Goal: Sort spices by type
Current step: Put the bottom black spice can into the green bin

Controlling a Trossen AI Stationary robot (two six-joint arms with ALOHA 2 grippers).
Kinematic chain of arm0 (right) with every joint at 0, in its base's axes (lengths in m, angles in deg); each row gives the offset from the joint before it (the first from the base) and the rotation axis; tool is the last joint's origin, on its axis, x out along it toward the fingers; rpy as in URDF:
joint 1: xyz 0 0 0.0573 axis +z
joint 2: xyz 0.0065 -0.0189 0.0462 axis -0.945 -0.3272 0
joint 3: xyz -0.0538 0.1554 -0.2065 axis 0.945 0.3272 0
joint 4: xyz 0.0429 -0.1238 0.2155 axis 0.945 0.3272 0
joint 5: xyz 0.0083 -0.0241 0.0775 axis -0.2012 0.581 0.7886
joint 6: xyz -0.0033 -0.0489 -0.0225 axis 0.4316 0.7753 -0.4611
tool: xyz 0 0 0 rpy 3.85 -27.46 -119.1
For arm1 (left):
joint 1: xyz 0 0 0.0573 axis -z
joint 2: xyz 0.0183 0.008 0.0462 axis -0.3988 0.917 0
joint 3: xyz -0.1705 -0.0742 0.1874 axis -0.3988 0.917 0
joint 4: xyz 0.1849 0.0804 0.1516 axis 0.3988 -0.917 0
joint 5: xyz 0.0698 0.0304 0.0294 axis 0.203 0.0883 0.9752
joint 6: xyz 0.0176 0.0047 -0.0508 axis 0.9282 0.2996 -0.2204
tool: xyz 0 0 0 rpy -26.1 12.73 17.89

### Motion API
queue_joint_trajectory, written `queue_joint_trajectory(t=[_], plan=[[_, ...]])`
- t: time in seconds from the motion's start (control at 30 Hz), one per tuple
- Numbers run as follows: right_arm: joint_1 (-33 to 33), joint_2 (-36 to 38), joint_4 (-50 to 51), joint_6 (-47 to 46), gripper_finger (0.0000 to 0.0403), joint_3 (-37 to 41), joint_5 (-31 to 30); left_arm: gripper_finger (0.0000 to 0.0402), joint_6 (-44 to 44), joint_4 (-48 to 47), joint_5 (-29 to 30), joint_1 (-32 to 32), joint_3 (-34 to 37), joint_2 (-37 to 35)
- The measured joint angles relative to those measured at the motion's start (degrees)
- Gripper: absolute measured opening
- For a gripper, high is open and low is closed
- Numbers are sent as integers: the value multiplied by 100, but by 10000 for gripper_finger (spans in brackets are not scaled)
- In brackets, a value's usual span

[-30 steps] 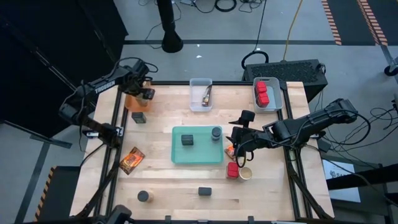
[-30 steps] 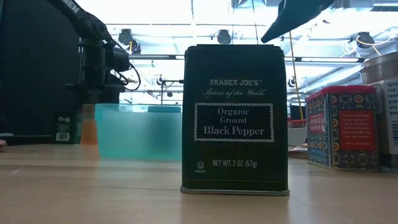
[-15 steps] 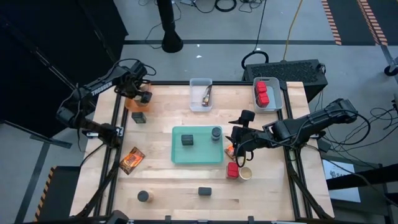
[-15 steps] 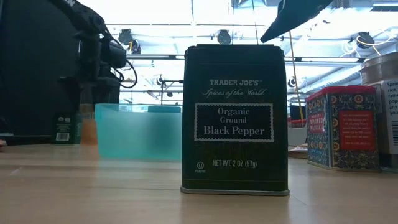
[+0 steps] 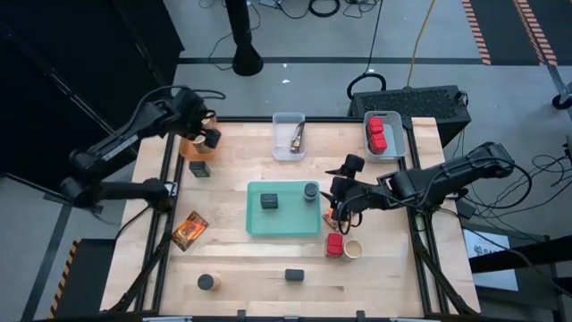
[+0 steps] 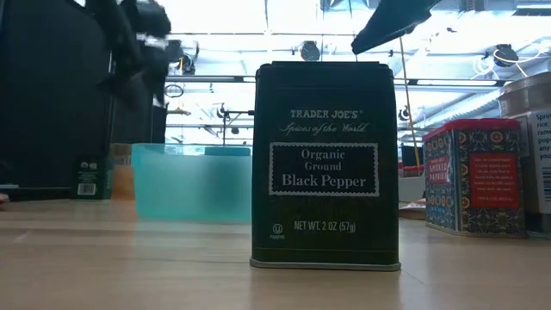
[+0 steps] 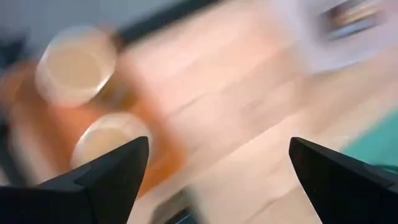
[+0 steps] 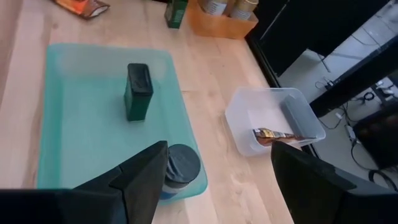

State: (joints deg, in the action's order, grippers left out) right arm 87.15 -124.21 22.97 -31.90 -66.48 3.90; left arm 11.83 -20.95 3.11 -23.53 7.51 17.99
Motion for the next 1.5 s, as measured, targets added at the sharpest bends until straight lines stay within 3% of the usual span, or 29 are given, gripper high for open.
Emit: queue_joint_trajectory(t=[0.2,0.43,0.73,1.03,1.17,1.5], plan=[[-258,-53,-205,-334,270,0,-31,388,-153,1585,8,1619,204,-766],[-384,-261,-258,-703,270,0,17,388,-356,2771,1038,3364,844,-859],[271,-313,-1128,-705,270,0,1070,357,-619,3882,1946,5201,1266,-699],[1040,-591,-1713,-1032,270,-97,1082,333,-659,4658,2700,6578,1263,-221],[1245,-1023,-1657,-1228,270,-513,1095,333,-772,4817,3351,7028,1261,76],[1536,-2317,330,-1859,270,-2312,1093,333,-1063,4996,4329,7958,1261,445]])
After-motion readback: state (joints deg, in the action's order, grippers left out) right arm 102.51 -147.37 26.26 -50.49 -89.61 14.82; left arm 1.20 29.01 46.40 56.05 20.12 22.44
